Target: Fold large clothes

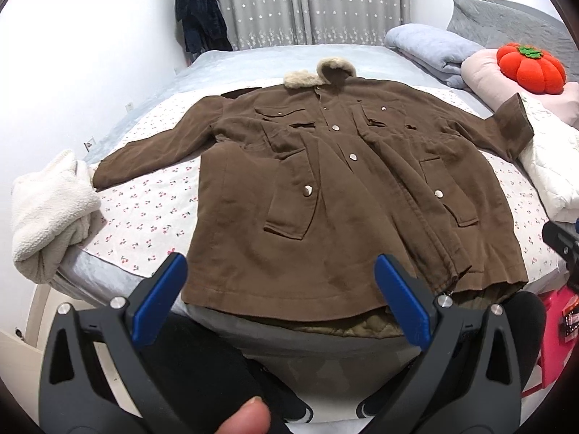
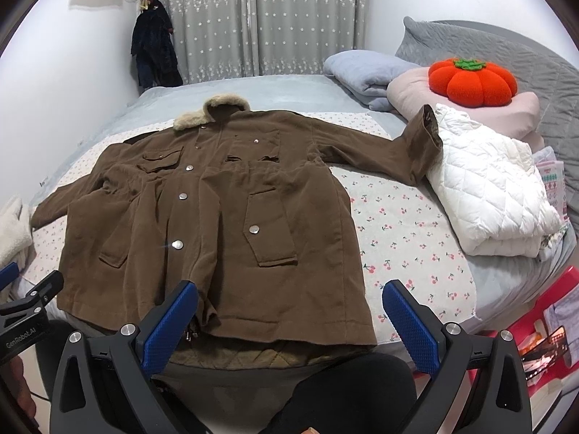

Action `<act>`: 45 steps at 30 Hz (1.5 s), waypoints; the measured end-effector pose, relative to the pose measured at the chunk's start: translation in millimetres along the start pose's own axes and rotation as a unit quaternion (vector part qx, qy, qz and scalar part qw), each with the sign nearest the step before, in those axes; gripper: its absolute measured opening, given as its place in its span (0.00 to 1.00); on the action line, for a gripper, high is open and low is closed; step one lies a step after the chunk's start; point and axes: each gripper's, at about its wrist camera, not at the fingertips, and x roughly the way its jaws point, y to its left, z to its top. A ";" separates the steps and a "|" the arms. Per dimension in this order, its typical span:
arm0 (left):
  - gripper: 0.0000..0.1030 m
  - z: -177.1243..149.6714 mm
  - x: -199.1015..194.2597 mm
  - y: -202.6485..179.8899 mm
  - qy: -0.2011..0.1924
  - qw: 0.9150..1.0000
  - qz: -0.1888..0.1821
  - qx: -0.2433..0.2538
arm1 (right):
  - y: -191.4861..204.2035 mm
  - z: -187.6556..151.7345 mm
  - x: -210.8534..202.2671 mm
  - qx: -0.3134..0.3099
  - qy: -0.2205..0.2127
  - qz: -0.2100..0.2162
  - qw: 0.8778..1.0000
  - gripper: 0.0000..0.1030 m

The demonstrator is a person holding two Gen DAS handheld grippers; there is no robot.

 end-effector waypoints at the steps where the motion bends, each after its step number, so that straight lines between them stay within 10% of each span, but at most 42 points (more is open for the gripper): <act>1: 1.00 -1.9 1.3 2.3 -0.003 1.000 -0.002 0.003 | -2.5 -0.4 0.8 0.001 -0.002 -0.002 1.000 1.00; 13: 1.00 -26.8 40.0 81.9 0.036 0.995 -0.087 -0.038 | -42.6 -22.5 32.0 -0.004 0.066 -0.016 0.998 1.00; 23: 0.84 -74.1 80.5 101.0 0.101 0.994 -0.048 0.011 | -56.4 -41.8 55.2 -0.014 0.113 0.003 0.993 1.00; 35: 0.80 -75.3 116.2 102.4 0.077 0.996 -0.006 0.050 | -58.4 -51.2 75.1 -0.015 0.130 -0.010 0.991 1.00; 45: 0.36 -66.1 93.2 129.7 -0.012 1.000 0.013 -0.012 | -59.7 -55.2 81.5 -0.025 0.123 -0.041 0.991 1.00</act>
